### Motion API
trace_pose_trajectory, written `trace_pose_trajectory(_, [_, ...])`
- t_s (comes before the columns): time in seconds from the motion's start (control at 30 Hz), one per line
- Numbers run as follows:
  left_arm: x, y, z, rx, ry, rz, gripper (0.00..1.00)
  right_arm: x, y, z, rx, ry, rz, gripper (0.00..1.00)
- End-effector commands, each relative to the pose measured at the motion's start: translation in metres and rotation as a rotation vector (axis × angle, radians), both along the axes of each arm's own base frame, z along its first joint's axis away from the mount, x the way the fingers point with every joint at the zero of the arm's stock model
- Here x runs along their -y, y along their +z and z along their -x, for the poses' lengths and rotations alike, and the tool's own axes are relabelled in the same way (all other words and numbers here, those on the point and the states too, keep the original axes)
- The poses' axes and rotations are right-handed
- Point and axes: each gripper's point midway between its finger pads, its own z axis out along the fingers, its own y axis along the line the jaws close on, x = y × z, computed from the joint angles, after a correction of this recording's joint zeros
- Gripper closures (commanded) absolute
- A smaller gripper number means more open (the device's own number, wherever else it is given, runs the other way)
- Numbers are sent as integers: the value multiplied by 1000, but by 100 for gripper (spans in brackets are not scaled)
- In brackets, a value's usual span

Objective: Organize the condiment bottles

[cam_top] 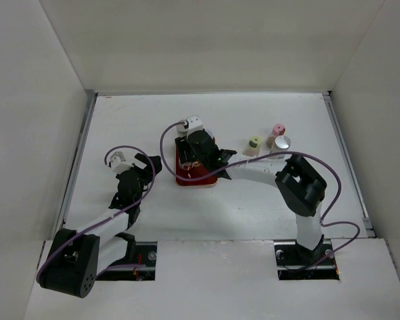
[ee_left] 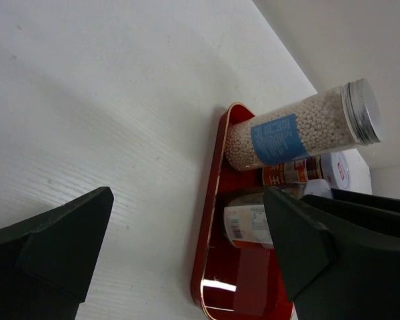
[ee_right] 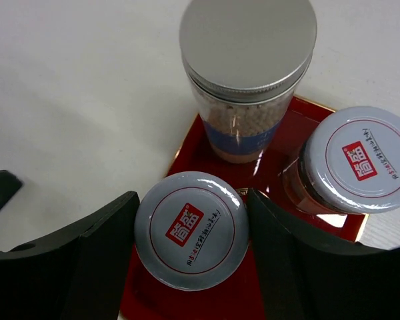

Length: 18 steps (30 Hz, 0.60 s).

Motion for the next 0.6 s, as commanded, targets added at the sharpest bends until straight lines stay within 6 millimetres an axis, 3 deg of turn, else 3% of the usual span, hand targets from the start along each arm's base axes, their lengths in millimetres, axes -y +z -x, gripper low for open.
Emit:
trace_pose_trajectory(0.0, [0,8,0,38,-2,17,0,-19,84,-29,193,-46,-175,44])
trace_pose_trajectory(0.2, [0,4,-2,25,0,14,0,-17,58,-36,185,-70,-115,41])
trace_pose_trajectory(0.3, [0,5,-2,29,0,15,0,-17,53,-34,179,-68,-104,27])
trace_pose_trajectory(0.4, [-1,4,-3,25,6,12,0,-13,68,-29,190,-65,-118,16])
trace_pose_trajectory(0.57, [-1,8,-2,37,4,15,0,9,98,-10,207,-65,-148,15])
